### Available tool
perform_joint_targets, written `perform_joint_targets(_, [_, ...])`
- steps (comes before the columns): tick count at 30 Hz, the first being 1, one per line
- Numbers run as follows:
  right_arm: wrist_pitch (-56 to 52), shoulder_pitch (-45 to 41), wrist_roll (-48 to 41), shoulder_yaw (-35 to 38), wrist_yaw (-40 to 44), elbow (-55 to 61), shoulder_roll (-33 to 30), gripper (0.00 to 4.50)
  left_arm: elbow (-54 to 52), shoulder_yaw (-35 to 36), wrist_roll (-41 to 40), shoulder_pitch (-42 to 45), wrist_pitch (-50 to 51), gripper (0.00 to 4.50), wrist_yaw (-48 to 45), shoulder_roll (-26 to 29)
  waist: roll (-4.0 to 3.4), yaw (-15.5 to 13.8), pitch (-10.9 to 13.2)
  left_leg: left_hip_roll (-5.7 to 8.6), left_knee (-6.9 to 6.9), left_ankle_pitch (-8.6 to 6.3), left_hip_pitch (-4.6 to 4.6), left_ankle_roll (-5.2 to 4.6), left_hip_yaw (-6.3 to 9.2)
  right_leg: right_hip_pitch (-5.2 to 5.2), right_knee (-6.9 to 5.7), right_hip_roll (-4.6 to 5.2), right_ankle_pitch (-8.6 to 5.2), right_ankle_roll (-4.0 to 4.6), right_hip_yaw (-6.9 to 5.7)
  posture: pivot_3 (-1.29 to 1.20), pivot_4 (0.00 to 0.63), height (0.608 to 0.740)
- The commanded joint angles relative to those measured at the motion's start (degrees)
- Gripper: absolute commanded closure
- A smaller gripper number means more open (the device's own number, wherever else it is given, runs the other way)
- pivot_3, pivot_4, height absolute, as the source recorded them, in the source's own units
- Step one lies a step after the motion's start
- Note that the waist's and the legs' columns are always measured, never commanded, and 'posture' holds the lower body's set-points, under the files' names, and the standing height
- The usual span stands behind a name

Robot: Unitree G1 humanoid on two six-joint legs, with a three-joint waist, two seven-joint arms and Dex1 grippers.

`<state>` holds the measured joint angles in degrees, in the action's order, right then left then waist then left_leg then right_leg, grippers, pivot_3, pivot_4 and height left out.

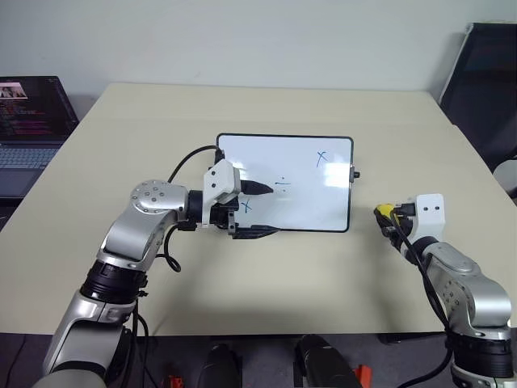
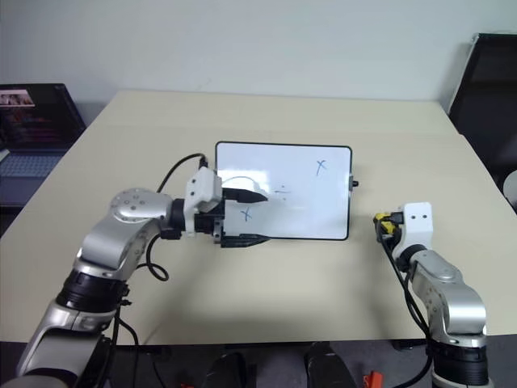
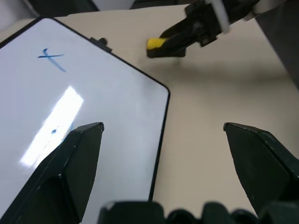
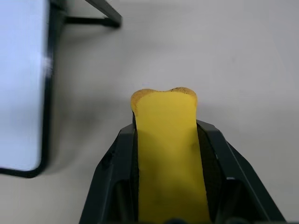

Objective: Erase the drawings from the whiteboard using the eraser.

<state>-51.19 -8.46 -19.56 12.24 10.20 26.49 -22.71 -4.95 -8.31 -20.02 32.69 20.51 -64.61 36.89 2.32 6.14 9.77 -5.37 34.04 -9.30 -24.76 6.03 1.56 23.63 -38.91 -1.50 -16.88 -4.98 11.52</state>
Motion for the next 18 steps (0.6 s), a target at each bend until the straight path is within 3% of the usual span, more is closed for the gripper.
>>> perform_joint_targets(1, [-2.9, -0.5, -1.8, 0.4, 0.4, 8.1, -1.1, 3.20, -3.3, 2.5, 0.2, -0.3, 1.4, 0.00, 3.3, 0.5, 0.00, 0.0, 0.0, 0.00, 0.00, 0.00, 0.00, 0.00, 0.01, 0.00, 0.00, 0.00, 0.00, 0.00, -0.01, 0.00, 0.150, 0.740])
perform_joint_targets(8, [-7.3, -4.9, -3.2, -0.2, -1.3, 13.7, -0.2, 3.20, -4.2, 3.0, 0.4, 1.7, 3.9, 0.00, 6.8, -0.2, 0.00, 0.0, 0.0, 0.01, 0.06, 0.01, 0.00, 0.00, 0.01, -0.01, -0.01, 0.00, -0.03, 0.06, 0.00, 0.00, 0.150, 0.740])
perform_joint_targets(11, [-8.1, -9.4, -3.2, -4.7, -0.6, 13.9, 0.5, 3.20, -3.9, 4.0, 0.3, 3.1, 5.7, 0.00, 10.4, -1.7, 0.00, 0.1, 0.0, 0.01, 0.06, 0.01, 0.00, 0.00, 0.01, 0.00, -0.02, 0.00, -0.02, 0.05, 0.00, 0.00, 0.150, 0.740])
perform_joint_targets(18, [-2.5, -19.7, 1.4, -11.3, -0.6, 3.7, 2.5, 3.20, -2.9, 3.6, 1.5, 4.0, 7.6, 0.00, 13.5, -2.1, -0.01, 0.1, 0.0, 0.00, 0.01, 0.00, -0.02, 0.00, 0.02, 0.01, 0.00, 0.00, 0.05, -0.08, -0.04, 0.00, 0.150, 0.740])
